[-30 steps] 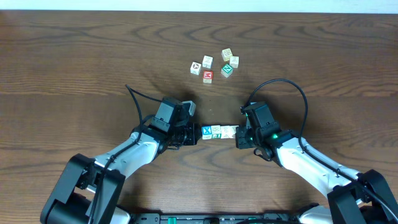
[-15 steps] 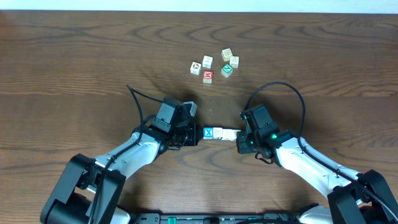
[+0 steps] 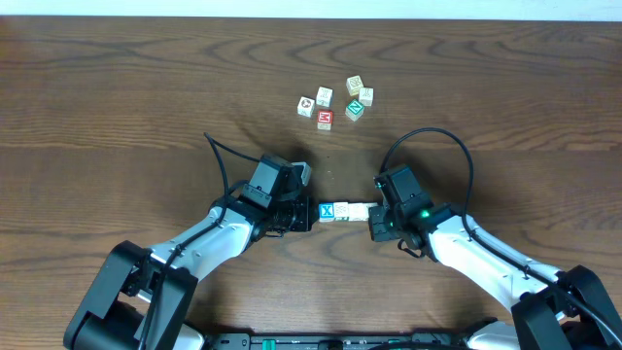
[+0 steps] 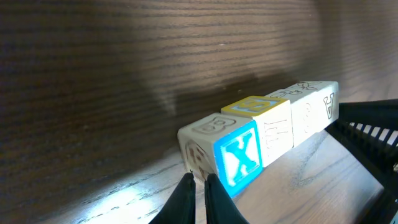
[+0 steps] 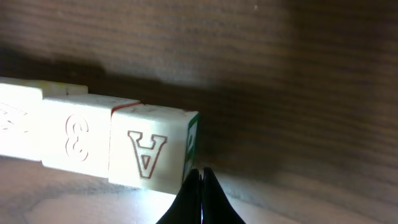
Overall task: Lift 4 blocks
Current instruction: 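Hold the row clamped between both grippers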
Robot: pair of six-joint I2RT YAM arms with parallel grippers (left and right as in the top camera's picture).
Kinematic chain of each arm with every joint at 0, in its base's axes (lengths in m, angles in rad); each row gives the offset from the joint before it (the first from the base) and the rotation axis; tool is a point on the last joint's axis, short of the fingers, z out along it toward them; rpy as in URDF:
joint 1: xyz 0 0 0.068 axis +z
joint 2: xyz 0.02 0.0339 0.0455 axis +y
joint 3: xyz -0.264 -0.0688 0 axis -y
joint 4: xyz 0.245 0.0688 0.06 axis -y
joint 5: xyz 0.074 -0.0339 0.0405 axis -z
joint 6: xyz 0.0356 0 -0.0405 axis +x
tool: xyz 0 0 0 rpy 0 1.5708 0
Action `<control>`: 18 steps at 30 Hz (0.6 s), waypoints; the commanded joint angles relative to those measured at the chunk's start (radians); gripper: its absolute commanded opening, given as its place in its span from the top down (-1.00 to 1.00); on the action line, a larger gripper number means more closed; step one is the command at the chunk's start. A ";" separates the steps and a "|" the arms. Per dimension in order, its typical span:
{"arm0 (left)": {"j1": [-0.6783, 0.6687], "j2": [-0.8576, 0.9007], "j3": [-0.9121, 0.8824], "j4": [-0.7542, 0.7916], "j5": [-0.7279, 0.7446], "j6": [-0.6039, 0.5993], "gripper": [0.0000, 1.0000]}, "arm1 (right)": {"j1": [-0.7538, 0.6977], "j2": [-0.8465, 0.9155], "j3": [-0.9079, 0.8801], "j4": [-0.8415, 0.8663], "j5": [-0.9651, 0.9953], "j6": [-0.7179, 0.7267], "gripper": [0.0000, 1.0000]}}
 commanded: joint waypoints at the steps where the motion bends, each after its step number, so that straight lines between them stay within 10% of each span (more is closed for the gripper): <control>1: -0.006 -0.020 0.031 -0.001 -0.006 0.012 0.80 | 0.013 -0.013 0.024 -0.016 0.091 0.013 0.98; 18: -0.006 -0.020 0.031 -0.043 -0.091 0.012 0.85 | -0.047 -0.013 0.024 -0.003 0.071 0.013 0.98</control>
